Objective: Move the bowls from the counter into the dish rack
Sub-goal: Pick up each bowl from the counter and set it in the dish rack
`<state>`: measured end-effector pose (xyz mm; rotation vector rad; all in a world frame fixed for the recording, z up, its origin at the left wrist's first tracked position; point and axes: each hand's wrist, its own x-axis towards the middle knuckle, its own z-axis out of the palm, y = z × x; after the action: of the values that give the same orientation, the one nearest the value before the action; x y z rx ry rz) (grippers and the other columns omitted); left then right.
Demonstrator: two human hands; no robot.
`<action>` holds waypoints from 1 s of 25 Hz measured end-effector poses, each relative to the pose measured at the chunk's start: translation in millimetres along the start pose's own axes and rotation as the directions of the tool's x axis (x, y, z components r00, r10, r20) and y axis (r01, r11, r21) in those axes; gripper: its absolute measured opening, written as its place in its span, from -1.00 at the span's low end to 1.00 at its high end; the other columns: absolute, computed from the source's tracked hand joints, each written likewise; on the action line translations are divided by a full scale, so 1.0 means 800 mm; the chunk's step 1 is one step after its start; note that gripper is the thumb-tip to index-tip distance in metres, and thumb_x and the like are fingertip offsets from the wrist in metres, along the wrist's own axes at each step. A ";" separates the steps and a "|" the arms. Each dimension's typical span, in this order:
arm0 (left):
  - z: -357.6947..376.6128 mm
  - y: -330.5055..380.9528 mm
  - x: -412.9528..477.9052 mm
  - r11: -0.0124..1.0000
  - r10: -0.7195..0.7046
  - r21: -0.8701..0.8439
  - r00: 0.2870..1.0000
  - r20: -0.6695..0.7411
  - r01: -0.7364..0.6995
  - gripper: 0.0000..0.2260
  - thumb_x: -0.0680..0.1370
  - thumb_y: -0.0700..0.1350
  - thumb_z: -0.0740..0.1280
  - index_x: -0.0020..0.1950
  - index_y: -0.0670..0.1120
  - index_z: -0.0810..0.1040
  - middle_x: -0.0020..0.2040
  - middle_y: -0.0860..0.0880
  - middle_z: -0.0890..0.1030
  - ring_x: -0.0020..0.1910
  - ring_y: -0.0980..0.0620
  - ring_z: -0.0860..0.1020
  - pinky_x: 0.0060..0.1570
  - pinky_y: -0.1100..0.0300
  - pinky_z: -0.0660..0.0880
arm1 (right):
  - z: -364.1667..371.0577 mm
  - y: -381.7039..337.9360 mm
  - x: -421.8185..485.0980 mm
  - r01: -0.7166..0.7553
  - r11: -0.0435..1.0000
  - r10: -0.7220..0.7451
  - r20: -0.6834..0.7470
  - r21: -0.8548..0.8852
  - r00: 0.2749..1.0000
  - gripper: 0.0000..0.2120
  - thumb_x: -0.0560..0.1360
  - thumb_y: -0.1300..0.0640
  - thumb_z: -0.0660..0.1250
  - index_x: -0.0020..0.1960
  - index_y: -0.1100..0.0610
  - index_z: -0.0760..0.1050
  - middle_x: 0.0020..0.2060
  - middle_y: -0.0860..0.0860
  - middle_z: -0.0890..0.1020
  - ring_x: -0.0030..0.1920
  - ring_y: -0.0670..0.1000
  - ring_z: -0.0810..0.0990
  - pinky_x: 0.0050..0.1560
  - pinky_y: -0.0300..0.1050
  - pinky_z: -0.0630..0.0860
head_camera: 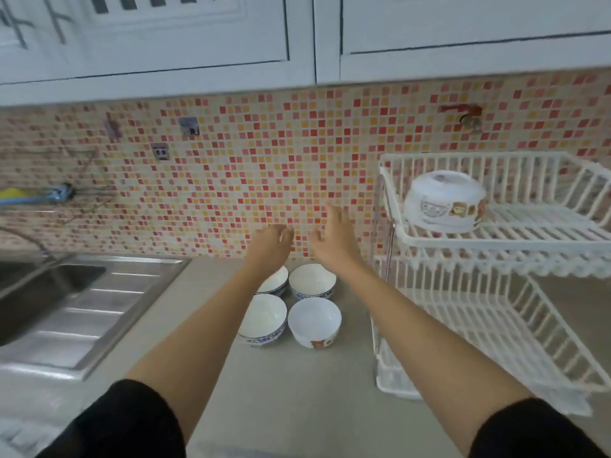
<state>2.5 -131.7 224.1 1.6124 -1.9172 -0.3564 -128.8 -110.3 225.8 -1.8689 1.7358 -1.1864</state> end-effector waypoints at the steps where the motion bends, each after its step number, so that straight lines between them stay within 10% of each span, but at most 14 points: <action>1: 0.020 -0.023 -0.008 0.999 -0.044 -0.011 0.999 0.026 0.045 -0.61 0.64 0.00 0.08 0.08 -0.26 0.55 -0.06 -0.24 0.62 -0.02 -0.24 0.56 -0.12 0.08 0.39 | 0.025 0.022 -0.009 -0.076 0.997 0.076 0.000 0.008 0.997 -0.45 0.57 0.14 0.20 0.50 0.17 0.09 0.47 0.15 0.19 0.48 0.14 0.18 0.45 0.03 0.23; 11: 0.210 -0.130 -0.067 0.859 -0.489 -0.011 0.827 0.277 0.512 -0.60 0.61 -0.01 0.15 0.32 -0.27 0.38 0.28 -0.25 0.51 0.25 -0.23 0.48 0.18 0.05 0.42 | 0.137 0.209 -0.028 -0.485 0.854 0.515 0.173 -0.190 0.839 -0.39 0.56 0.10 0.24 0.51 0.22 0.07 0.44 0.20 0.28 0.44 0.18 0.27 0.37 -0.01 0.26; 15: 0.262 -0.128 -0.085 0.776 -0.524 -0.222 0.799 0.294 0.590 -0.48 0.61 -0.02 0.18 0.50 -0.16 0.12 0.37 -0.18 0.44 0.30 -0.22 0.46 0.08 0.14 0.36 | 0.168 0.247 -0.021 -0.545 0.813 0.581 0.228 -0.203 0.782 -0.37 0.55 0.10 0.24 0.52 0.14 0.03 0.43 0.17 0.33 0.39 0.21 0.35 0.33 0.05 0.32; 25: 0.254 -0.105 -0.084 0.571 -0.561 -0.599 0.800 0.214 0.561 -0.63 0.62 0.04 0.13 0.28 -0.21 0.32 0.14 -0.05 0.46 0.14 -0.07 0.50 0.11 0.08 0.45 | 0.166 0.252 -0.065 -0.587 0.808 0.574 0.167 0.040 0.802 -0.22 0.19 0.28 0.27 0.34 -0.17 0.22 0.15 -0.10 0.49 0.13 0.06 0.52 -0.09 -0.08 0.52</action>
<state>-46.7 -121.2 0.0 1.6605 -1.0052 -1.1445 -158.8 -142.1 -17.0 -1.1832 1.9287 -0.8350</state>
